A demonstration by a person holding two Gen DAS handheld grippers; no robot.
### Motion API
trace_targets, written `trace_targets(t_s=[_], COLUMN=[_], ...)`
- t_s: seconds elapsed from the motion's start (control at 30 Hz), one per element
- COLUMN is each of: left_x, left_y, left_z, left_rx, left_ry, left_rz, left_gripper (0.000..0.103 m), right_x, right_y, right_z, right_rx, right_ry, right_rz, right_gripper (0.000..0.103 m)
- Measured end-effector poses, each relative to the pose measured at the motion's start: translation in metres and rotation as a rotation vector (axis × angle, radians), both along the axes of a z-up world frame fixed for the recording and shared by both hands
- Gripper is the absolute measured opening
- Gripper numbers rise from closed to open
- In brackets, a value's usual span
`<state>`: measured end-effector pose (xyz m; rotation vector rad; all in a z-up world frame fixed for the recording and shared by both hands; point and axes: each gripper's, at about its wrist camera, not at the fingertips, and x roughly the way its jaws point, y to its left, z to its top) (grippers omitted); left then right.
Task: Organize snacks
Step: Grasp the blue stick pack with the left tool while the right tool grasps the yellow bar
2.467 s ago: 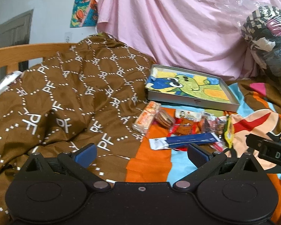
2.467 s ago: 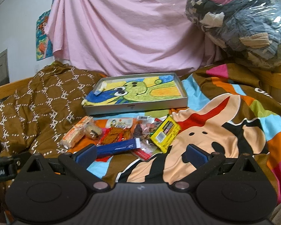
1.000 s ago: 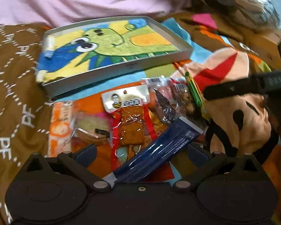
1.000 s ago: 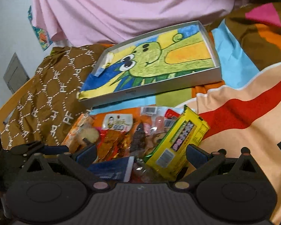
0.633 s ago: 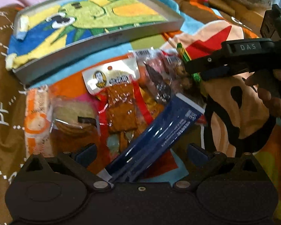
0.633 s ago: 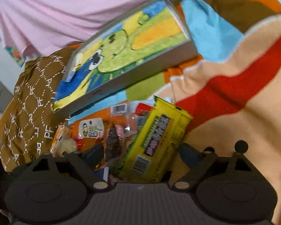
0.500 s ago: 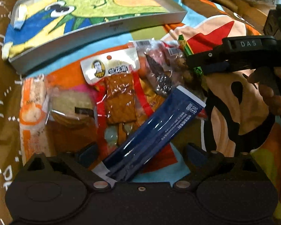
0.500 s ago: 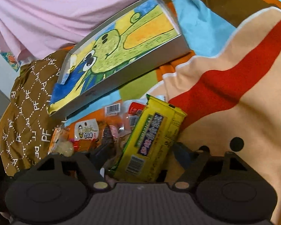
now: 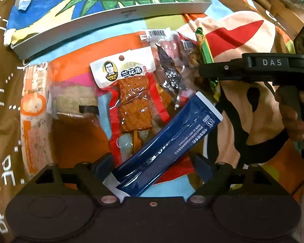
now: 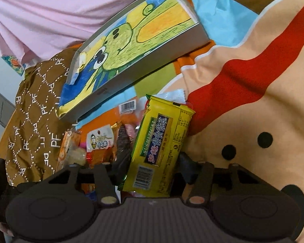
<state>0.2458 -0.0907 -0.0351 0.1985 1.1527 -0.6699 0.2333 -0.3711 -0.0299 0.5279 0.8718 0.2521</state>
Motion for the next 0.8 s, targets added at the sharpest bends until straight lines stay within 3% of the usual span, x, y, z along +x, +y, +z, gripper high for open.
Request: trace_targets(t_s=[0.2, 0.37, 0.47, 0.6, 0.8], left_x=[-0.01, -0.029, -0.035, -0.031, -0.03], left_y=[-0.01, -0.023, -0.029, -0.03, -0.018], left_z=[-0.002, 0.001, 0.003, 0.005, 0.001], left_rx=[0.043, 0.068, 0.081, 0.059, 0.003], left_ry=[0.084, 0.071, 0.042, 0.022, 0.021], left_rz=[0.044, -0.01, -0.023, 0.02, 0.074], left_gripper=[0.084, 0.079, 0.071, 0.052, 0.051], right_x=[-0.003, -0.012, -0.016, -0.018, -0.015], right_y=[0.007, 0.017, 0.02, 0.019, 0.015], right_z=[0.001, 0.001, 0.002, 0.002, -0.004], right_rx=[-0.036, -0.075, -0.103, -0.101, -0.058], right_ry=[0.036, 0.042, 0.033, 0.031, 0.033], right_rz=[0.053, 0.101, 0.119, 0.115, 0.095], right_gripper=[0.058, 0.053, 0.052, 0.052, 0.052])
